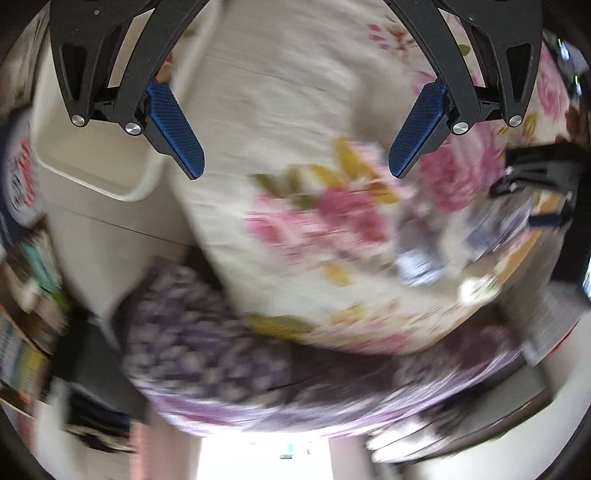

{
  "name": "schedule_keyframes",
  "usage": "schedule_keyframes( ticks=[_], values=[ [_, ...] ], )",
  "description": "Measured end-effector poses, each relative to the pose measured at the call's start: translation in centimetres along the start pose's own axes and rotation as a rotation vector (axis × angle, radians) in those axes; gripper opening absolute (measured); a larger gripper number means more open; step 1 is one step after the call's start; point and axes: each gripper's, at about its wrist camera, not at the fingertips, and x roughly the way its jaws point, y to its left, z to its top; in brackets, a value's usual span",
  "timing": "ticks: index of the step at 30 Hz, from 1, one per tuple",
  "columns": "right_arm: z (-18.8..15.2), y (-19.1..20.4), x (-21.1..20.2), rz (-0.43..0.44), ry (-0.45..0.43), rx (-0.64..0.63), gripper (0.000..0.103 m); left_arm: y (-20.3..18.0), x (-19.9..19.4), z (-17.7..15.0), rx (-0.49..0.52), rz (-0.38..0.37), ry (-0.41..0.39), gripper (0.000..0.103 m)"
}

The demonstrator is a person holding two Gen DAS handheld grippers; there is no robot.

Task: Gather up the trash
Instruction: 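Grasp the clear plastic bottle on the bed with the left tool, then grasp the pink foam strip with the right tool while the left holds the bottle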

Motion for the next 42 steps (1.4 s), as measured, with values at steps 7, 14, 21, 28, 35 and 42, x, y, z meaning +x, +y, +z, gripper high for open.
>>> schedule_keyframes(
  ticks=[7, 14, 21, 28, 35, 42],
  values=[
    [0.0, 6.4, 4.0, 0.036, 0.059, -0.217, 0.096, 0.8, 1.9, -0.6, 0.022, -0.037, 0.049, 0.078],
    [-0.3, 8.0, 6.2, 0.057, 0.125, -0.253, 0.063, 2.3, 3.2, -0.8, -0.02, -0.087, 0.077, 0.077],
    [-0.3, 8.3, 5.6, 0.096, 0.129, -0.216, 0.013, 3.4, 3.2, -1.0, -0.105, -0.178, 0.074, 0.068],
    [0.1, 8.7, 3.2, 0.129, 0.062, -0.191, 0.01, 4.8, 0.6, -0.8, -0.213, -0.235, -0.02, 0.066],
    [0.9, 7.9, -0.6, 0.152, -0.046, -0.128, 0.01, 5.3, -2.5, -0.7, -0.288, -0.259, -0.14, 0.066],
    [1.3, 6.0, -3.4, 0.124, -0.137, -0.044, 0.01, 5.7, -5.5, -0.5, -0.353, -0.287, -0.27, 0.066]
  ],
)
